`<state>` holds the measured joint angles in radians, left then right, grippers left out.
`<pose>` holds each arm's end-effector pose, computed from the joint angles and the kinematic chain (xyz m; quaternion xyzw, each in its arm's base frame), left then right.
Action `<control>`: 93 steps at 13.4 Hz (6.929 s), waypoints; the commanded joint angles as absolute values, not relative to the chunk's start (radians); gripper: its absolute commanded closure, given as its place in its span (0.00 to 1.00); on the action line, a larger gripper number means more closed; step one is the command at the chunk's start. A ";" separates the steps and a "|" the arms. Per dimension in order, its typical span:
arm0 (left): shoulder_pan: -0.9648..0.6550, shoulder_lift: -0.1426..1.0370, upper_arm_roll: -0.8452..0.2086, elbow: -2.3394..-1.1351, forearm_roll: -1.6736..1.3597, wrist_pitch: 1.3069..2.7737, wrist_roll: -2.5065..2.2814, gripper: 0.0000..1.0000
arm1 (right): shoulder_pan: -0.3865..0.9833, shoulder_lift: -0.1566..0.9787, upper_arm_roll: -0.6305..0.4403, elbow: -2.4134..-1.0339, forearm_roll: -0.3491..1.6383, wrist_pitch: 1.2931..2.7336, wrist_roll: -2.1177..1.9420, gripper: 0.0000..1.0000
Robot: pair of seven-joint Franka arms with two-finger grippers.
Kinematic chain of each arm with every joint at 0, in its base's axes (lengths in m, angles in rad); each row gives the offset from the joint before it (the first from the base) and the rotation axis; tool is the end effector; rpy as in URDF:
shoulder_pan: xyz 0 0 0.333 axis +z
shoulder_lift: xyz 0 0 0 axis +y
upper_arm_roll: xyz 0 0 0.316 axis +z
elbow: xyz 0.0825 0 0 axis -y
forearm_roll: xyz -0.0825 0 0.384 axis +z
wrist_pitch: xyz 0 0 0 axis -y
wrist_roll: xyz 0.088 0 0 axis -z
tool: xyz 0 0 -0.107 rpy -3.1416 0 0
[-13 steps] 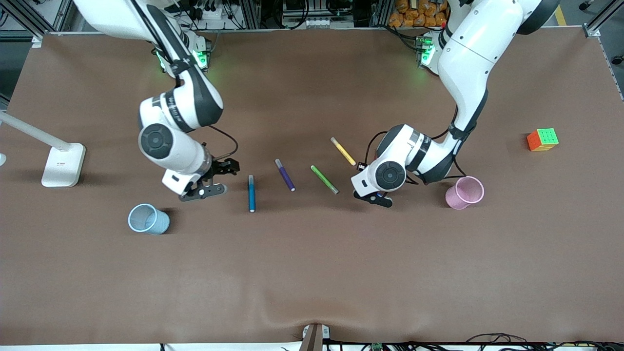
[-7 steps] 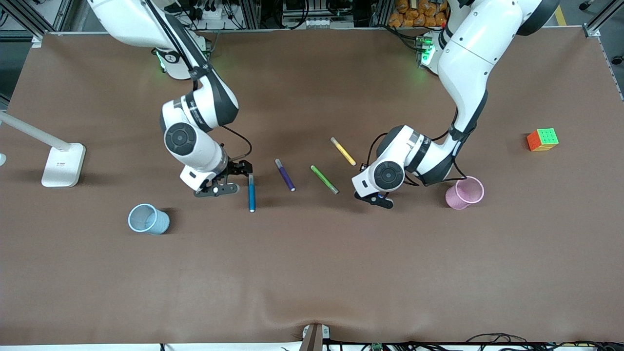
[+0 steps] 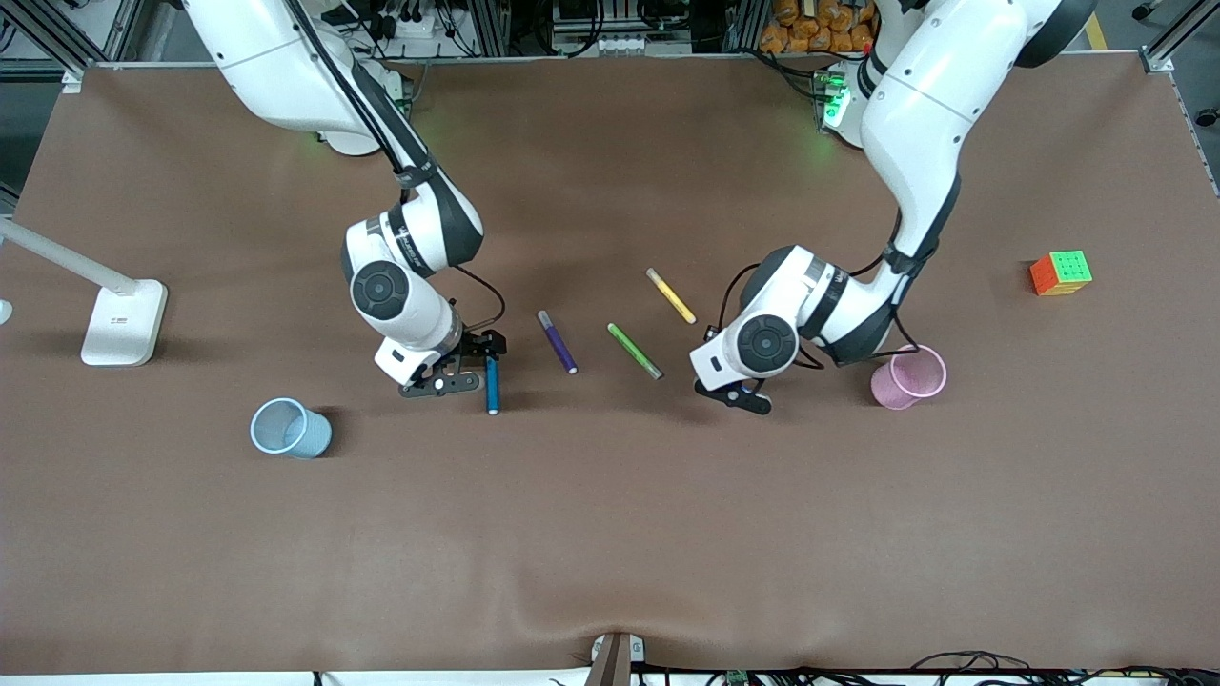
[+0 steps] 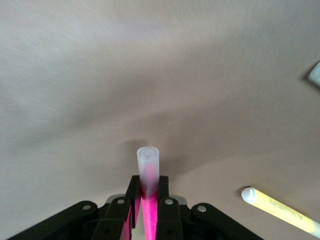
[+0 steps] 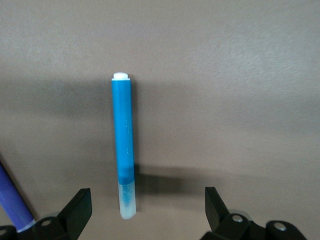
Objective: Place pink and blue markers in matching cups
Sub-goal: 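Lift the pink marker with the left gripper while the right gripper grasps the blue marker, then carry the pink marker over the pink cup while the right gripper carries blue marker, then lower the markers into the matching cups with both grippers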
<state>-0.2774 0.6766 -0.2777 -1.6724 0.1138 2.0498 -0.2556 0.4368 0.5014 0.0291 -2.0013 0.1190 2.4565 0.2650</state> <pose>0.5629 -0.3235 0.2022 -0.9764 0.1632 0.1409 0.0136 0.5384 0.2703 0.2006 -0.9974 -0.0518 0.0373 0.0324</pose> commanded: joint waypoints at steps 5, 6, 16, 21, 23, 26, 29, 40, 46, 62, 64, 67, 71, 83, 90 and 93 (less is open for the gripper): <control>-0.151 0.387 -0.278 -1.690 0.130 1.905 -0.193 1.00 | 0.494 0.537 0.018 -1.991 0.130 2.465 0.308 0.00; -0.123 0.352 -0.279 -1.692 0.130 1.896 -0.158 1.00 | 0.497 0.540 0.017 -1.991 0.130 2.465 0.308 0.00; 0.103 0.210 -0.287 -1.695 0.112 1.862 0.377 1.00 | 0.528 0.563 0.014 -1.991 0.127 2.488 0.307 0.34; 0.152 0.216 -0.285 -1.700 0.075 1.910 0.590 1.00 | 0.522 0.566 0.012 -1.991 0.091 2.487 0.307 1.00; 0.181 0.222 -0.285 -1.704 0.039 1.931 0.697 1.00 | 0.512 0.563 0.012 -1.991 0.086 2.487 0.305 1.00; 0.190 0.221 -0.285 -1.716 -0.024 1.934 0.853 1.00 | 0.511 0.539 -0.002 -1.990 0.086 2.477 0.307 1.00; 0.195 0.224 -0.287 -1.733 -0.076 1.922 0.948 1.00 | 0.511 0.480 -0.035 -1.990 0.087 2.447 0.308 1.00; 0.239 0.284 -0.285 -1.752 -0.198 1.944 1.463 1.00 | 0.492 0.379 -0.179 -1.843 -0.099 2.010 0.103 1.00; 0.241 0.318 -0.287 -1.759 -0.212 1.974 1.611 1.00 | 0.448 0.382 -0.181 -1.767 -0.381 1.842 -0.251 1.00; 0.255 0.325 -0.287 -1.850 -0.373 1.994 1.983 1.00 | 0.551 0.509 -0.176 -1.810 -1.208 1.764 -0.750 1.00; 0.264 0.331 -0.287 -1.862 -0.380 1.994 2.011 1.00 | 0.551 0.511 -0.178 -1.822 -1.274 1.763 -0.779 1.00; 0.270 0.327 -0.287 -1.881 -0.397 1.994 2.042 1.00 | 0.580 0.520 -0.178 -1.835 -1.345 1.708 -0.804 1.00; 0.310 0.337 -0.285 -1.919 -0.482 1.994 2.121 1.00 | 0.624 0.606 -0.178 -1.829 -1.417 1.574 -0.752 1.00; 0.382 0.416 -0.285 -1.928 -0.587 1.987 2.230 1.00 | 0.581 0.681 -0.176 -1.825 -1.493 1.578 -0.680 1.00; 0.383 0.408 -0.285 -1.925 -0.588 1.971 2.201 0.00 | 0.555 0.733 -0.176 -1.804 -1.493 1.640 -0.644 1.00; 0.380 0.397 -0.285 -1.922 -0.586 1.962 2.161 0.00 | 0.555 0.755 -0.176 -1.795 -1.494 1.649 -0.638 1.00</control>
<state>0.3739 0.4232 -0.2806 -1.9162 -0.5694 1.9809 2.1804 0.5673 0.7314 -0.1831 -1.8200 -1.4724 1.6462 -0.6531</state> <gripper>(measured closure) 0.000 0.824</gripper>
